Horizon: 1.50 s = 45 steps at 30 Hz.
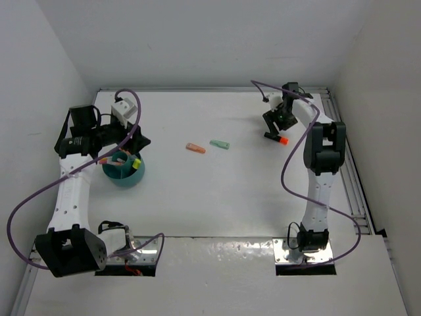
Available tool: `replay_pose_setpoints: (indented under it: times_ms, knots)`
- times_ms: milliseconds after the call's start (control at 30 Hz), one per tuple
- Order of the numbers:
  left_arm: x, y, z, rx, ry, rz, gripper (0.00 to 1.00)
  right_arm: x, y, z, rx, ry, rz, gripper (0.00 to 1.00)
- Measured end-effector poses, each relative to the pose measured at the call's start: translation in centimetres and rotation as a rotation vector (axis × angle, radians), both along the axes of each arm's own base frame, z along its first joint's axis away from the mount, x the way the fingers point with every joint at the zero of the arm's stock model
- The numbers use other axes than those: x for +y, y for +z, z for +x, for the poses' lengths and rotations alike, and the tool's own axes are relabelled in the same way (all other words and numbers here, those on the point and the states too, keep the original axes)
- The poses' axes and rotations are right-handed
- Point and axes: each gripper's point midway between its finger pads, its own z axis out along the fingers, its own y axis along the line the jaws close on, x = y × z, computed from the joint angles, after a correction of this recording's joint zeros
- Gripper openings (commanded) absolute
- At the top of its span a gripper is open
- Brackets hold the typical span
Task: Sort the stationery into containers
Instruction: Grab a piece of stationery with the right arm, then pass the stationery from the right arm to the left
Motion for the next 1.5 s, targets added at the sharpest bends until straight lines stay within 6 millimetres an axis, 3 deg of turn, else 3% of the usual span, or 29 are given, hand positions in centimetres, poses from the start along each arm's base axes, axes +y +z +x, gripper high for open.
replay_pose_setpoints:
  times_ms: [100,233,333,500,600,667,800,867,967,1133,1200,1333,1500]
  knots:
    - [0.0,-0.2,0.1,0.012,0.005,-0.007,0.77,0.4,-1.0,0.5,0.017,0.017,0.014,0.52]
    - [0.0,-0.2,0.3,0.020,0.019,-0.016,0.77,0.7,-2.6,0.8,0.054,0.033,0.014,0.48]
    - [0.0,-0.1,0.5,0.023,0.028,-0.023,0.77,0.7,-2.5,1.5,0.049,0.040,0.009,0.46]
    - [0.1,-0.2,0.5,0.029,0.040,-0.022,0.77,0.6,-2.7,1.4,0.061,0.059,0.003,0.14]
    - [0.1,-0.2,0.5,0.027,0.035,-0.024,0.75,0.9,-2.6,1.0,0.062,0.063,0.011,0.03]
    - [-0.2,0.0,0.4,0.014,0.013,-0.022,0.75,1.5,-2.6,-0.5,0.090,0.052,0.035,0.00]
    - [-1.5,0.2,-0.9,-0.058,-0.091,0.025,0.73,6.0,-1.8,-5.8,0.205,-0.001,0.165,0.00]
    - [-2.9,0.3,-2.3,-0.112,-0.186,0.076,0.72,9.8,-0.4,-8.2,0.254,-0.019,0.251,0.00]
    - [-5.6,-0.1,-5.0,-0.211,-0.362,0.169,0.70,16.9,2.7,-11.3,0.304,-0.010,0.382,0.00]
    - [-10.1,-3.4,-10.4,-0.294,-0.654,0.279,0.66,26.4,5.5,-16.8,0.467,0.037,0.547,0.00]
    - [-11.4,-4.9,-12.1,-0.298,-0.749,0.313,0.66,28.5,5.8,-18.6,0.553,0.018,0.586,0.00]
    - [-13.6,-7.4,-14.4,-0.308,-0.900,0.383,0.65,30.2,5.8,-21.1,0.658,-0.032,0.609,0.00]
    - [-15.9,-8.9,-15.3,-0.334,-0.983,0.435,0.67,31.6,5.1,-24.1,0.756,-0.055,0.613,0.00]
